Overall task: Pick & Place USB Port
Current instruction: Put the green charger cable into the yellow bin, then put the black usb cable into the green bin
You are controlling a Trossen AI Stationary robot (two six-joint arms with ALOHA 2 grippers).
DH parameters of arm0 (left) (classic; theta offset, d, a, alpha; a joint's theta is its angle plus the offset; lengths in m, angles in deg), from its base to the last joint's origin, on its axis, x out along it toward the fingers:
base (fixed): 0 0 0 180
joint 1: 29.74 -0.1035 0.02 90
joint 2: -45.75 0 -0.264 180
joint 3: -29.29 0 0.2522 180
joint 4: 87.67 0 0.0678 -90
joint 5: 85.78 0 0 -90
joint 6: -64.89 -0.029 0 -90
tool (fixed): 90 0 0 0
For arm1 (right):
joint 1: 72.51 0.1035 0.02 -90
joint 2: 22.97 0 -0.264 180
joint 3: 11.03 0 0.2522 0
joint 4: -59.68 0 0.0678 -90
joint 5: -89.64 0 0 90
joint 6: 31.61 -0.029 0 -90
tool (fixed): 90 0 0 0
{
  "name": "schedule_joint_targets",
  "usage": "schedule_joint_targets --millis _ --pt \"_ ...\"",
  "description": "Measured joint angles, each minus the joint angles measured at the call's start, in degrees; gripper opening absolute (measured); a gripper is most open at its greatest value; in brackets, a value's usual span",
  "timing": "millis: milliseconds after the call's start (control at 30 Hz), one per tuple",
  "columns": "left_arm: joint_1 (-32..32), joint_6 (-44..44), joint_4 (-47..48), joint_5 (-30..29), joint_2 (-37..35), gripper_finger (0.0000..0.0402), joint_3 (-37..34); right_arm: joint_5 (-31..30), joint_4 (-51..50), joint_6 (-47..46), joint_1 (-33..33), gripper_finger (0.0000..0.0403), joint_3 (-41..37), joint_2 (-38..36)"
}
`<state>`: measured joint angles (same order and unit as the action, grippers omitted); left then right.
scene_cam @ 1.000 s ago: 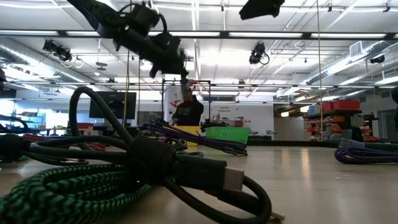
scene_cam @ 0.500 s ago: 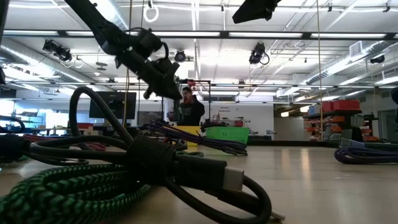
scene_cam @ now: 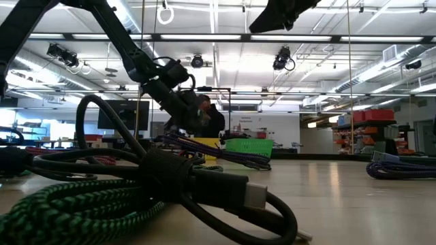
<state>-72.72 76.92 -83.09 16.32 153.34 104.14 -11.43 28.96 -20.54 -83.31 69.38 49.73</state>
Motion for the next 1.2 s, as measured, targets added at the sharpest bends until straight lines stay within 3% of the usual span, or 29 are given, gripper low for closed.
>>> schedule_joint_targets --millis 100,233,433,667,800,1000,1200 --pt "0.02 0.86 0.02 -0.27 0.46 0.0041 0.36 -0.04 2.61 0.4 -0.14 0.01 -1.45 0.0" --pt "0.07 0.83 0.09 -3.52 0.1 0.0112 0.39 -0.07 3.78 1.43 -0.74 0.0101 -1.52 -0.02" --pt "0.07 0.79 -0.25 -3.08 -0.06 0.0207 1.21 -0.06 4.41 1.47 -1.66 0.01 -1.52 -0.02" --pt "0.02 -1.14 1.79 1.05 -0.79 0.0242 3.04 -0.05 4.18 1.38 -2.88 0.0102 -1.52 -0.02" --pt "-0.29 -7.46 12.64 0.37 -4.89 0.0233 4.36 -0.04 1.72 -0.3 -3.22 0.0102 -1.52 -0.02" --pt "-0.19 -15.03 37.58 -2.68 -12.93 0.0216 4.62 0.01 -0.48 -1.17 -3.27 0.0103 -1.54 -0.02" --pt "3.86 -10.46 55.49 -6.14 -14.51 0.0213 3.54 0.51 0.62 -1.6 -3.22 0.0103 -1.54 -0.02"
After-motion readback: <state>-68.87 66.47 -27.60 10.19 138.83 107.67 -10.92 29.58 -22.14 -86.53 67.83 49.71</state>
